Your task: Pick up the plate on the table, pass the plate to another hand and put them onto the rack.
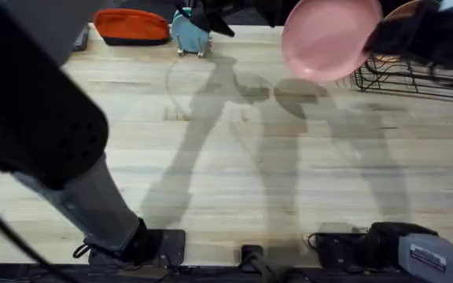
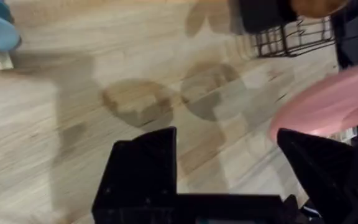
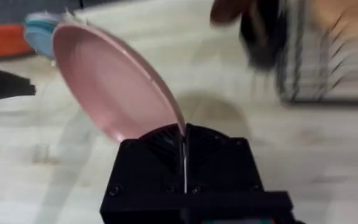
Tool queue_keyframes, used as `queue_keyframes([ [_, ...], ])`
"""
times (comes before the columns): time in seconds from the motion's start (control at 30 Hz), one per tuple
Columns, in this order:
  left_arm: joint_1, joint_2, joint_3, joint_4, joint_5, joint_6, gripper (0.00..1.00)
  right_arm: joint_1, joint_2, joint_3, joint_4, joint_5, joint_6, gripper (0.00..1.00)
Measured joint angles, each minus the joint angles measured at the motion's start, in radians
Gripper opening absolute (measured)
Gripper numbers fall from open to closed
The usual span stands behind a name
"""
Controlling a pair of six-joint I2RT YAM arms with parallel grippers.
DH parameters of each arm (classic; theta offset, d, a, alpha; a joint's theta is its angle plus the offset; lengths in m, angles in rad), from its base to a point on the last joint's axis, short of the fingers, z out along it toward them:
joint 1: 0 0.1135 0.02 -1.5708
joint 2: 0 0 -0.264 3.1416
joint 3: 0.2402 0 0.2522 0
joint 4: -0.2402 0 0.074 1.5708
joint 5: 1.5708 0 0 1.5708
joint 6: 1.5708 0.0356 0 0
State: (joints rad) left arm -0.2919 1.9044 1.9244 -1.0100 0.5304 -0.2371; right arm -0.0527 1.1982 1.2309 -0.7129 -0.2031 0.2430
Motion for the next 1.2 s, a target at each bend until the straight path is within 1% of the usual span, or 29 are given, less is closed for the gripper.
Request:
queue_keyframes([
  [0.17, 0.018, -0.067, 0.005, 0.0, 0.001, 0.0, 0.995, -0.06, -0.105, 0.003, 0.097, 0.0, -0.17, 0.03],
  [0.37, 0.033, -0.078, 0.007, 0.0, 0.001, 0.0, 0.995, -0.165, -0.204, 0.009, 0.164, 0.001, -0.321, 0.029],
  [0.43, 0.033, -0.077, 0.007, 0.002, 0.001, 0.0, 0.995, -0.21, -0.225, 0.01, 0.177, 0.001, -0.368, 0.03],
  [0.5, 0.033, -0.077, 0.008, 0.008, 0.001, 0.0, 0.995, -0.335, -0.243, 0.01, 0.214, 0.001, -0.518, 0.029],
  [0.6, 0.033, -0.077, 0.007, 0.015, 0.001, 0.0, 0.995, -0.393, -0.242, 0.01, 0.227, 0.001, -0.599, 0.029],
  [0.63, 0.033, -0.077, 0.008, 0.023, 0.001, -0.002, 0.995, -0.437, -0.24, 0.01, 0.248, 0.001, -0.682, 0.029],
  [0.67, 0.033, -0.077, 0.007, 0.023, 0.001, -0.002, 0.995, -0.449, -0.238, 0.01, 0.256, 0.001, -0.707, 0.029],
  [0.7, 0.033, -0.077, 0.007, 0.026, 0.001, -0.002, 0.995, -0.489, -0.223, 0.01, 0.281, 0.001, -0.799, 0.029],
  [0.8, 0.033, -0.077, 0.007, 0.03, 0.001, -0.002, 0.993, -0.519, -0.198, 0.01, 0.313, 0.001, -0.888, 0.03],
  [1.0, 0.033, -0.077, 0.007, 0.06, 0.001, -0.003, 0.994, -0.535, -0.13, 0.01, 0.44, 0.001, -1.046, 0.03],
  [1.13, 0.033, -0.077, 0.007, 0.057, 0.001, -0.003, 0.995, -0.535, -0.065, 0.011, 0.558, 0.0, -1.098, 0.03],
  [1.17, 0.033, -0.077, 0.007, 0.055, 0.001, -0.003, 0.996, -0.535, 0.035, 0.011, 0.658, -0.004, -1.181, 0.031],
  [1.2, 0.033, -0.077, 0.007, 0.055, 0.001, -0.003, 0.995, -0.535, 0.059, 0.011, 0.678, -0.01, -1.207, 0.031],
])
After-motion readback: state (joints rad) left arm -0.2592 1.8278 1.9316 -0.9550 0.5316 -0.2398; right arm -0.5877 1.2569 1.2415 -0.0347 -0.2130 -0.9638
